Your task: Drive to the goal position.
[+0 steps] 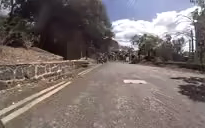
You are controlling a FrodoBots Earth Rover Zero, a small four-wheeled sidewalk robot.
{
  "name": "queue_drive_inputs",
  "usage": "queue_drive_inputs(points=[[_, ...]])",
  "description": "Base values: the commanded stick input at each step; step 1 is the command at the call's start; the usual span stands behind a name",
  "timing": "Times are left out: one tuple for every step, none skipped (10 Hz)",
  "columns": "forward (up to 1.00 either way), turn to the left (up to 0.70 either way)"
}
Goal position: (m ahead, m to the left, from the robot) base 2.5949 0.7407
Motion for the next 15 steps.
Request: queue_drive_inputs(points=[[0.85, 0.01], [0.85, 0.01], [0.85, 0.01], [0.85, 0.01], [0.85, 0.01], [0.85, 0.01], [0.85, 0.01], [0.85, 0.01], [0.85, 0.01], [0.85, 0.01], [0.85, 0.01], [0.85, 0.01], [0.85, 0.01], [0.85, 0.01], [0.85, 0.01]])
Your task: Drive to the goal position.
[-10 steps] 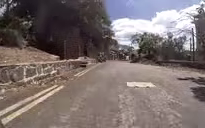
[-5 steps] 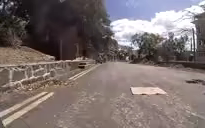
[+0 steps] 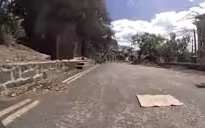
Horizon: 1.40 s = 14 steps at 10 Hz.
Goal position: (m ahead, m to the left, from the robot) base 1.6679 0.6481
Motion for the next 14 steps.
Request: queue_drive_inputs(points=[[0.85, 0.04], [0.85, 0.04], [0.85, 0.03], [0.85, 0.03], [0.85, 0.03], [0.85, 0.01], [0.85, 0.01], [0.85, 0.01], [0.85, 0.01], [0.85, 0.01], [0.85, 0.02], [0.85, 0.03], [0.85, 0.14], [0.85, 0.23]])
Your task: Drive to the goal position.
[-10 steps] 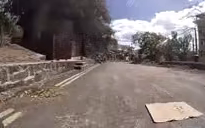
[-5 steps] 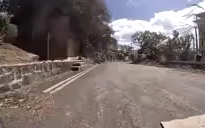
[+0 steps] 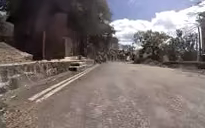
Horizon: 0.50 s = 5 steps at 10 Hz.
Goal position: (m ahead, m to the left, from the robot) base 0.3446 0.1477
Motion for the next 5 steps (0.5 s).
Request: queue_drive_inputs(points=[[0.85, 0.03], [0.85, 0.02], [0.85, 0.01], [0.85, 0.01], [0.85, 0.01]])
